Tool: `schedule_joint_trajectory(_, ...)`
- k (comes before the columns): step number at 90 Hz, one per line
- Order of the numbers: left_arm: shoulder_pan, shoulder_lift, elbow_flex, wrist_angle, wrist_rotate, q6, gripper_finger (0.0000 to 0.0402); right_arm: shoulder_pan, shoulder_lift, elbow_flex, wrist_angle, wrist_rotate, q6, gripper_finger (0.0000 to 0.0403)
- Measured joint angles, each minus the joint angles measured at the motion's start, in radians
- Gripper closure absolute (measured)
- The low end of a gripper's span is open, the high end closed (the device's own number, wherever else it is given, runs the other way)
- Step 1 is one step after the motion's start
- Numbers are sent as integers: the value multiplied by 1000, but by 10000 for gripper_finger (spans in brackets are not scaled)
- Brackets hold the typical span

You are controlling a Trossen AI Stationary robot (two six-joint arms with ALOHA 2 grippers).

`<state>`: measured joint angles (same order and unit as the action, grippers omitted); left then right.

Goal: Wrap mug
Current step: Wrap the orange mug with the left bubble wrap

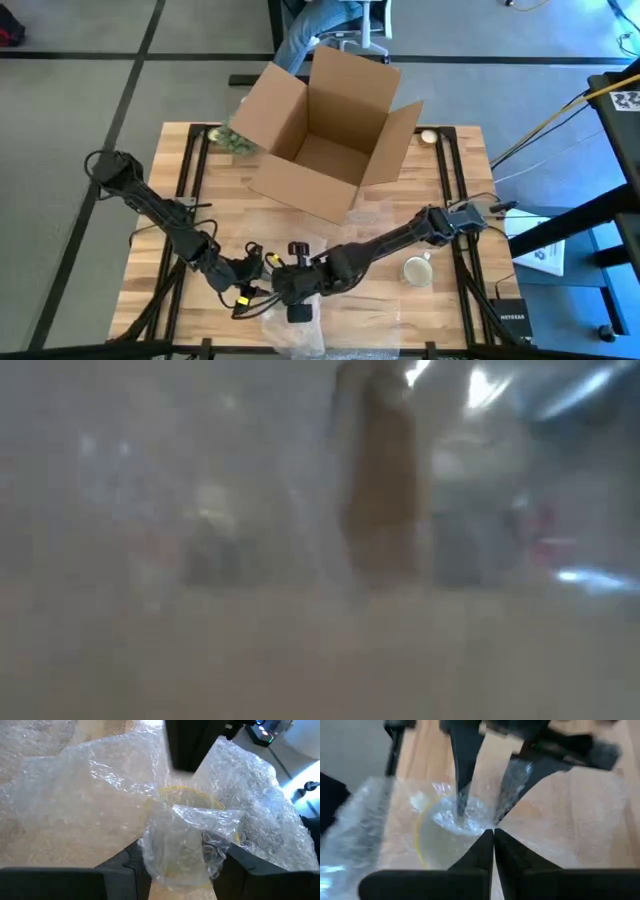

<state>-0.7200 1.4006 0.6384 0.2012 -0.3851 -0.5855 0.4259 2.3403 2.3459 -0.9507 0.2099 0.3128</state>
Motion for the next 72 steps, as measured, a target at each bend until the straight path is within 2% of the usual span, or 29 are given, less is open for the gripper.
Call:
schedule_joint_trajectory(12, 0, 0, 0, -2, 1, 0, 260, 8, -13, 0, -80, -3, 30, 402)
schedule_joint_trajectory(31, 0, 0, 0, -1, 6, 8, 260, 40, -15, -9, -298, -8, 131, 402)
schedule_joint_trajectory(46, 0, -1, 0, 0, 8, 17, 260, 78, -15, -28, -397, 39, 218, 402)
schedule_joint_trajectory(58, 0, -1, 0, 2, 8, 17, 260, 100, -14, -116, -299, 30, 238, 402)
schedule_joint_trajectory(72, 0, -1, -1, 1, 8, 17, 260, 93, -13, -137, -26, 51, 170, 402)
